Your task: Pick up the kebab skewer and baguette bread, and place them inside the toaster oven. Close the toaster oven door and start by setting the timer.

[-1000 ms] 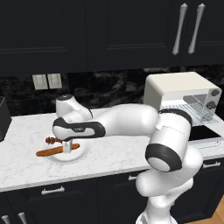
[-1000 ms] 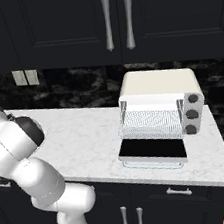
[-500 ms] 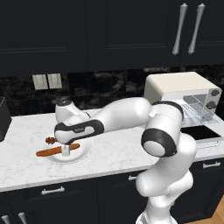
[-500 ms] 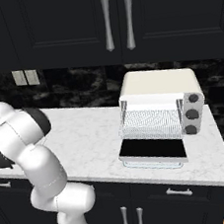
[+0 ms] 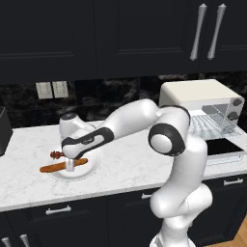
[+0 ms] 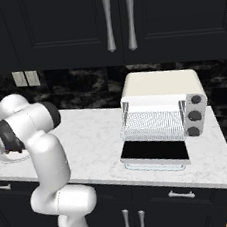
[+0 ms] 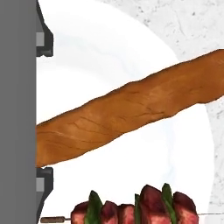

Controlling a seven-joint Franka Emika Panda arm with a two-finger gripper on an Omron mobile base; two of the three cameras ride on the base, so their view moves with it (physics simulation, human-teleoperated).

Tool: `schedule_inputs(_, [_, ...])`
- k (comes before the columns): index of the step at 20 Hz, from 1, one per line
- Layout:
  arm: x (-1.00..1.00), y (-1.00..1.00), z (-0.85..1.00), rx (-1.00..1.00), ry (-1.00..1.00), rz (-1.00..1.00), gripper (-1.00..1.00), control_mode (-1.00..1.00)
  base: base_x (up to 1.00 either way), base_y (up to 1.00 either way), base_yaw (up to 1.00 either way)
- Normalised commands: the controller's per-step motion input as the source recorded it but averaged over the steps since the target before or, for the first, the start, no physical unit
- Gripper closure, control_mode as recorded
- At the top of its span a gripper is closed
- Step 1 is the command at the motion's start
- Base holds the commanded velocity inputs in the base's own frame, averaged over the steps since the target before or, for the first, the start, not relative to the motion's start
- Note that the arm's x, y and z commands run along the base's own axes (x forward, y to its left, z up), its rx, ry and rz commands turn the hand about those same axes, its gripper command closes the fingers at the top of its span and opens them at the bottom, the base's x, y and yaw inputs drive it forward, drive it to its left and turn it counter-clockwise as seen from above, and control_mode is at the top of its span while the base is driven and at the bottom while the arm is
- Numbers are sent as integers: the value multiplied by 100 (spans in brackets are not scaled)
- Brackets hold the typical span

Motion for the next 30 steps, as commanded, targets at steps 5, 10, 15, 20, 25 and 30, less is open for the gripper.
schedule_inputs(5, [13,14,-18,-3,3,0,-100,-100,0,0,0])
schedule_inputs(10, [7,14,-18,-4,2,0,-100,-100,0,0,0])
schedule_inputs(15, [6,2,-14,-2,0,1,-100,-100,0,0,0])
schedule_inputs(20, [0,1,-18,0,0,2,100,-100,0,0,0])
schedule_inputs(25, [0,-1,-3,0,0,3,100,-100,0,0,0])
schedule_inputs(30, [-21,-46,11,0,-1,4,100,-100,0,0,0])
